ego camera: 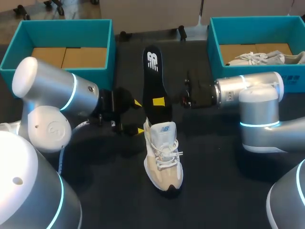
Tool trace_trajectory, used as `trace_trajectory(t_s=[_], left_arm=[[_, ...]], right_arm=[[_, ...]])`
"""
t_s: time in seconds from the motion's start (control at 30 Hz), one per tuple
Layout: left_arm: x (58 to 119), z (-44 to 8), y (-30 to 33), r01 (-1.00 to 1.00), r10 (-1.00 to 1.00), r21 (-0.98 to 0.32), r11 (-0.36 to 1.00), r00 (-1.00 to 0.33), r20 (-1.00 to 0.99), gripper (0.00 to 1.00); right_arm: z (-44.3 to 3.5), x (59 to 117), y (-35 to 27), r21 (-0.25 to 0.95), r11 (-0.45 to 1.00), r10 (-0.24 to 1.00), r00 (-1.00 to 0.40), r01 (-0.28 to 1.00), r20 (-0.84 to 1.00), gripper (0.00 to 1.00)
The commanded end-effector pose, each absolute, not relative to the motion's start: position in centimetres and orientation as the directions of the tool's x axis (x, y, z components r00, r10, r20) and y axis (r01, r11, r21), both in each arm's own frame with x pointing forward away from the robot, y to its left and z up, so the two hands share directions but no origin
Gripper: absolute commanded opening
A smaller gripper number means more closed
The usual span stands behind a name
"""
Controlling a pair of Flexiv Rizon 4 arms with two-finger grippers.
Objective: Take the shoe out of the shoebox, open the shoe tongue, remove and reinsert the insole, then place the shoe into the shoebox
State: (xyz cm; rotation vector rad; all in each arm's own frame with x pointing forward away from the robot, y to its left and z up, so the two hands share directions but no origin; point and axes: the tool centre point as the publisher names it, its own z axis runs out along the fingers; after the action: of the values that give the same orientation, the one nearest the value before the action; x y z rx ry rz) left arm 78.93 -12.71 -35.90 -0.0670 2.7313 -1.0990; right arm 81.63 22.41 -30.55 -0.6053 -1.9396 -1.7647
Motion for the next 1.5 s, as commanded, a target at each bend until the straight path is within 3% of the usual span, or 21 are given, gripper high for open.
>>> trace_trajectory(t_s=[0.03,1.27,1.5], left_arm=[[78.8,-35.9,-12.8,0.030,-0.117,-0.687,0.726,-0.979,-0.167,1.00],[78.8,-35.9,-12.8,0.030,-0.117,-0.687,0.726,-0.979,-0.167,1.00],[78.8,-35.9,-12.8,0.030,-0.117,-0.687,0.726,-0.979,-0.167,1.00]], right_arm=[[-31.4,81.4,23.1,0.801,0.085,0.016,-0.804,0.593,0.594,0.00],[-35.8,77.1,21.9,0.737,0.107,0.032,-0.743,0.667,0.668,0.00],[-35.1,77.6,21.6,0.770,0.071,0.058,-0.773,0.634,0.632,0.00]])
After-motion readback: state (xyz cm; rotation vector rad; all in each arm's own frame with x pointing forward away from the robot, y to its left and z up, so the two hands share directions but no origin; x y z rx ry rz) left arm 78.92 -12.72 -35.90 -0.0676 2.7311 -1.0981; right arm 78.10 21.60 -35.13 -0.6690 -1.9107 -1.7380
